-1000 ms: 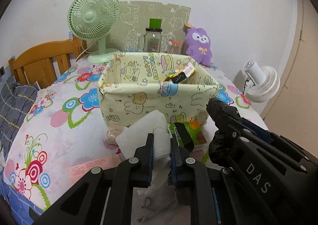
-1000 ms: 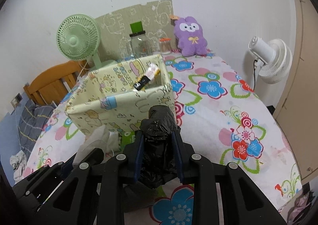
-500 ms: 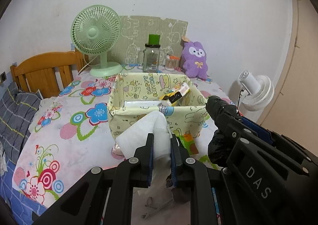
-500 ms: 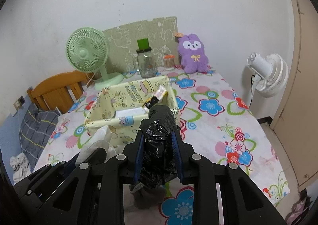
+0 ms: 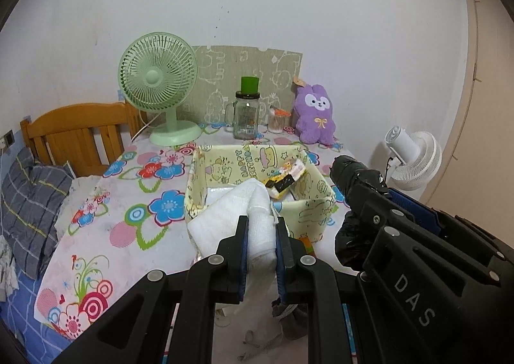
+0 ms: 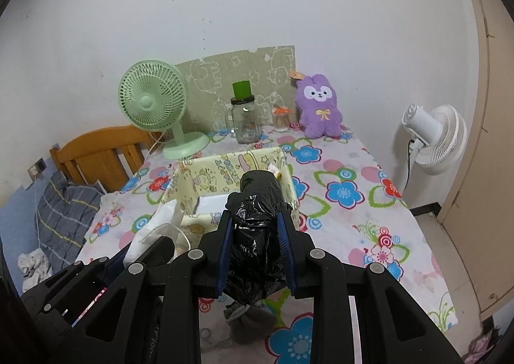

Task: Organize soft objects

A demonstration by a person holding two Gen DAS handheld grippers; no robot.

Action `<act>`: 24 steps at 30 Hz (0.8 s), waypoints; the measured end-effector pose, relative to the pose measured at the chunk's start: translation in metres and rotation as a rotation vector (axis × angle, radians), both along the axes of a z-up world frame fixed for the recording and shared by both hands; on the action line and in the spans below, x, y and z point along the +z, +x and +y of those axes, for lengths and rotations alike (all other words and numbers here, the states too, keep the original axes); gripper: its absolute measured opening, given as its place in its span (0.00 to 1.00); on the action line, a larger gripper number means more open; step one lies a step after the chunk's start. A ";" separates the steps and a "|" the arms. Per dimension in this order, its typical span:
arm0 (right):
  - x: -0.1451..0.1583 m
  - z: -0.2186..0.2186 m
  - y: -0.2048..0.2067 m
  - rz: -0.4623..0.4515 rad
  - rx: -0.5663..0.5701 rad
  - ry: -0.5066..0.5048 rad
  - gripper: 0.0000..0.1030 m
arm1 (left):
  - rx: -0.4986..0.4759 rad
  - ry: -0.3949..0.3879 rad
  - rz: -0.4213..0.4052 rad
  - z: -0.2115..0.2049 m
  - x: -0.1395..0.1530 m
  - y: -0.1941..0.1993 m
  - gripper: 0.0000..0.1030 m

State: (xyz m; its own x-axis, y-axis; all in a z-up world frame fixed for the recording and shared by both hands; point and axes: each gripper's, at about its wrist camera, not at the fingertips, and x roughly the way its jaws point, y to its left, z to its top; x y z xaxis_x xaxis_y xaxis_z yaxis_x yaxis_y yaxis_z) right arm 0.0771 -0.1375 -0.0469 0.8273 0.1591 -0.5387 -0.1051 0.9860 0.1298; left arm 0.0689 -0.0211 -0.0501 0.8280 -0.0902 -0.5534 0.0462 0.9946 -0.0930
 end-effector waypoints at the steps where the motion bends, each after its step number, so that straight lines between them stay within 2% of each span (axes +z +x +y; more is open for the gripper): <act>1: 0.002 0.000 0.001 -0.003 0.001 0.000 0.30 | -0.001 0.000 -0.002 0.000 0.001 0.001 0.12; 16: 0.010 0.002 0.022 -0.011 0.009 0.035 0.30 | -0.003 0.011 -0.027 0.003 0.011 0.019 0.12; 24: 0.011 0.005 0.042 -0.016 0.021 0.021 0.30 | 0.003 0.009 -0.022 0.005 0.010 0.039 0.12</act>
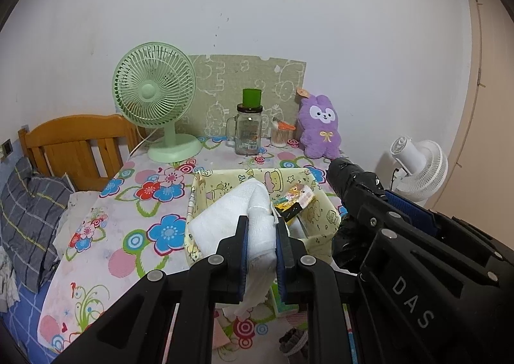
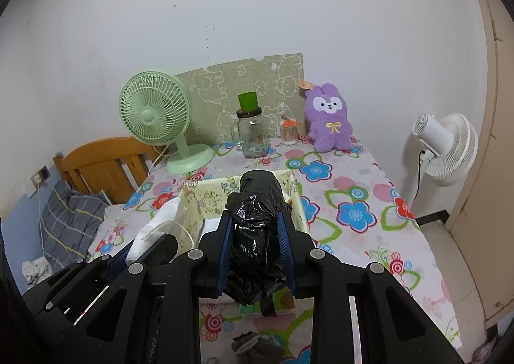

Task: Organize soft objects

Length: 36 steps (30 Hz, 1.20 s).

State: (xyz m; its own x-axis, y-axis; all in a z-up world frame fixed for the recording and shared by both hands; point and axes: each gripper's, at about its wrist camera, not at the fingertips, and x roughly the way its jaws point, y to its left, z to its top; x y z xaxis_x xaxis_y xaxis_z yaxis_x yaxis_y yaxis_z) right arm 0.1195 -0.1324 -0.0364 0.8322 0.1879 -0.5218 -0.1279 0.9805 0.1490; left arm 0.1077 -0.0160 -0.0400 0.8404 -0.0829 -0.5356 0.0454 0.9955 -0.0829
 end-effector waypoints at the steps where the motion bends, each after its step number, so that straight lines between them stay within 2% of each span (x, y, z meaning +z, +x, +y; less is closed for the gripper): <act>1: -0.001 0.000 0.003 0.003 0.000 0.002 0.30 | 0.000 0.001 0.002 0.000 0.000 0.002 0.12; 7: -0.003 -0.001 0.022 0.009 0.000 0.005 0.30 | 0.001 0.008 0.007 -0.001 -0.001 0.020 0.12; 10: -0.003 -0.001 0.019 0.009 0.000 0.006 0.30 | 0.000 0.011 0.005 -0.001 -0.001 0.029 0.12; 24: -0.002 0.001 0.067 -0.002 0.006 0.002 0.30 | 0.003 0.022 -0.009 -0.001 0.000 0.061 0.12; 36: -0.016 0.005 0.094 0.000 0.044 0.011 0.30 | 0.015 0.014 0.007 0.004 -0.015 0.088 0.12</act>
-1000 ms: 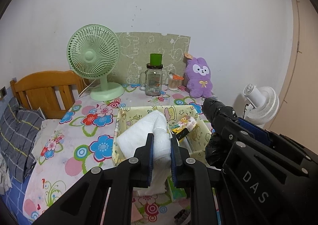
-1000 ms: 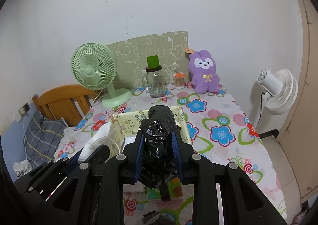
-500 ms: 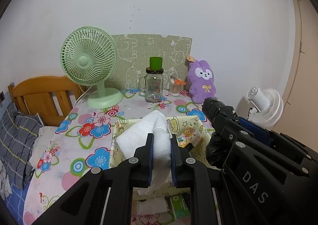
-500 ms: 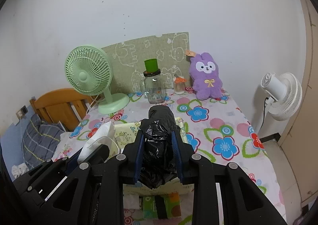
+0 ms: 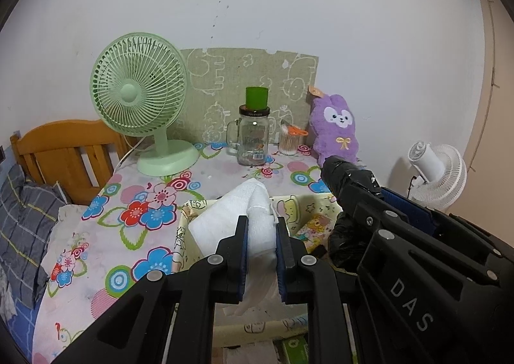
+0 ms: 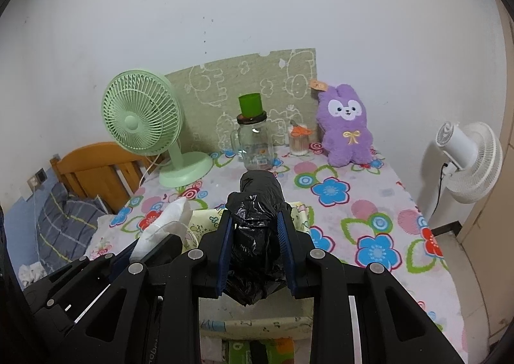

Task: Organize soft objects

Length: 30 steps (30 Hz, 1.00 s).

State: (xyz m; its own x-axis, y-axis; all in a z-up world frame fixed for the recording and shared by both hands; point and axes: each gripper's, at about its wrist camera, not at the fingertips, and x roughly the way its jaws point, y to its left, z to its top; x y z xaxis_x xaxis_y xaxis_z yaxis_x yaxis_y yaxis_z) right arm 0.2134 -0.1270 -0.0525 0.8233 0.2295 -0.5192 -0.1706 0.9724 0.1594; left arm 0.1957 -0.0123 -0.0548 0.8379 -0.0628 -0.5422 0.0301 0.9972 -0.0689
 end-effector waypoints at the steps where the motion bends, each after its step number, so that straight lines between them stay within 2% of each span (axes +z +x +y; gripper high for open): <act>1: -0.003 0.001 0.003 0.004 0.002 -0.001 0.30 | 0.001 0.002 0.001 0.000 -0.002 0.002 0.12; 7: -0.019 0.004 0.015 0.025 0.015 -0.005 0.30 | -0.013 -0.005 0.020 0.002 -0.019 0.014 0.13; 14: -0.038 0.011 0.027 0.061 0.035 -0.020 0.30 | 0.015 -0.004 0.068 0.008 -0.038 0.026 0.37; 20: -0.049 0.021 0.032 0.083 0.067 -0.033 0.30 | 0.040 0.001 0.098 0.015 -0.048 0.029 0.49; 27: -0.058 0.029 0.035 0.102 0.092 -0.048 0.30 | 0.054 0.038 0.124 0.017 -0.055 0.030 0.51; 30: -0.061 0.031 0.038 0.118 0.100 -0.048 0.34 | 0.046 0.046 0.128 0.016 -0.056 0.030 0.51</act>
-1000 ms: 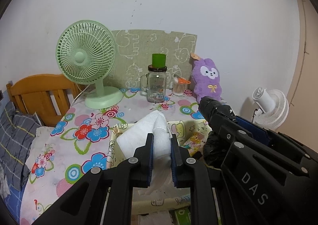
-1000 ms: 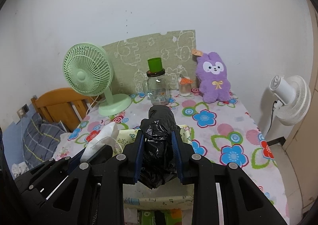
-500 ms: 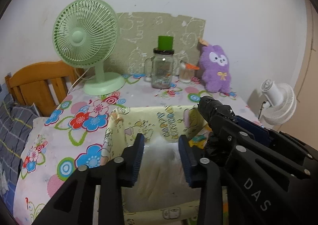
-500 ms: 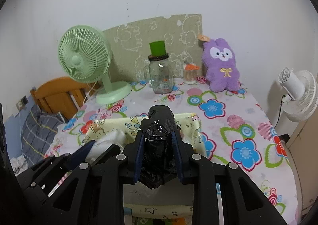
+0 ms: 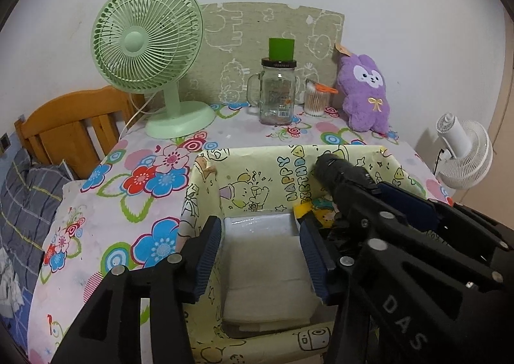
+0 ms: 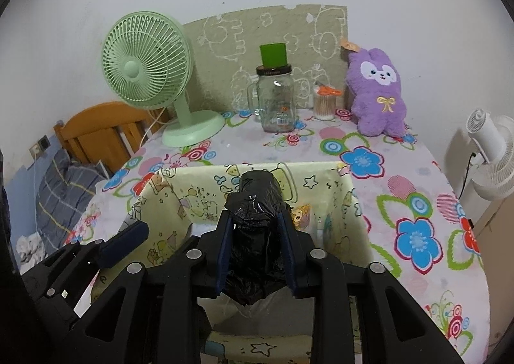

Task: Organize soft objects
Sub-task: 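Open the left tool in the box while the right tool releases the black item inside, then withdraw both tools from the box toward the items on the sheet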

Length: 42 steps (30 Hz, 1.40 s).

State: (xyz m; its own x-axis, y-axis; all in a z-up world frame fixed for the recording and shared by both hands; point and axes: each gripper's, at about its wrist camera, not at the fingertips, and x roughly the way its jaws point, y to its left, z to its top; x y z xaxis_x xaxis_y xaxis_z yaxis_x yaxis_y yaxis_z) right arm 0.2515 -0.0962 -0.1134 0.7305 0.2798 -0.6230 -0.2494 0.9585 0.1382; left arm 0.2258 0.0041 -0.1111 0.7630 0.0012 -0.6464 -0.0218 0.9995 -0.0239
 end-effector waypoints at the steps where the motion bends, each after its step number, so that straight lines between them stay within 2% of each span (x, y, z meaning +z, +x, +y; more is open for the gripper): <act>1: -0.001 0.000 0.001 0.008 0.001 0.001 0.34 | -0.002 0.004 0.000 0.000 0.000 0.000 0.51; 3: -0.004 0.000 0.004 0.024 0.001 -0.001 0.35 | -0.005 0.011 0.002 -0.001 -0.001 0.000 0.52; 6: -0.006 0.001 0.006 0.028 -0.007 -0.012 0.50 | -0.014 0.023 0.004 -0.002 -0.001 0.000 0.52; 7: -0.006 0.002 0.006 0.023 -0.013 -0.022 0.58 | -0.020 0.025 0.005 -0.002 -0.001 0.000 0.52; 9: -0.005 0.003 0.005 0.006 -0.023 -0.044 0.62 | -0.045 0.026 0.010 -0.001 -0.001 0.002 0.52; 11: -0.005 0.004 0.006 0.012 -0.012 -0.042 0.70 | -0.061 0.023 0.017 0.000 -0.001 0.003 0.52; 17: 0.000 0.005 0.002 0.003 -0.021 -0.050 0.71 | -0.072 -0.002 0.032 0.001 0.002 -0.001 0.52; 25: 0.015 0.004 -0.018 -0.026 -0.013 -0.045 0.71 | -0.067 -0.028 0.005 0.001 0.014 -0.022 0.52; 29: 0.025 0.001 -0.032 -0.050 -0.019 -0.031 0.85 | -0.070 -0.016 -0.032 -0.003 0.025 -0.037 0.52; 38: 0.048 -0.006 -0.071 -0.109 -0.037 -0.036 0.97 | -0.075 -0.012 -0.093 -0.009 0.047 -0.072 0.52; 42: 0.059 -0.009 -0.089 -0.139 -0.045 -0.035 0.98 | -0.072 0.000 -0.128 -0.011 0.057 -0.091 0.52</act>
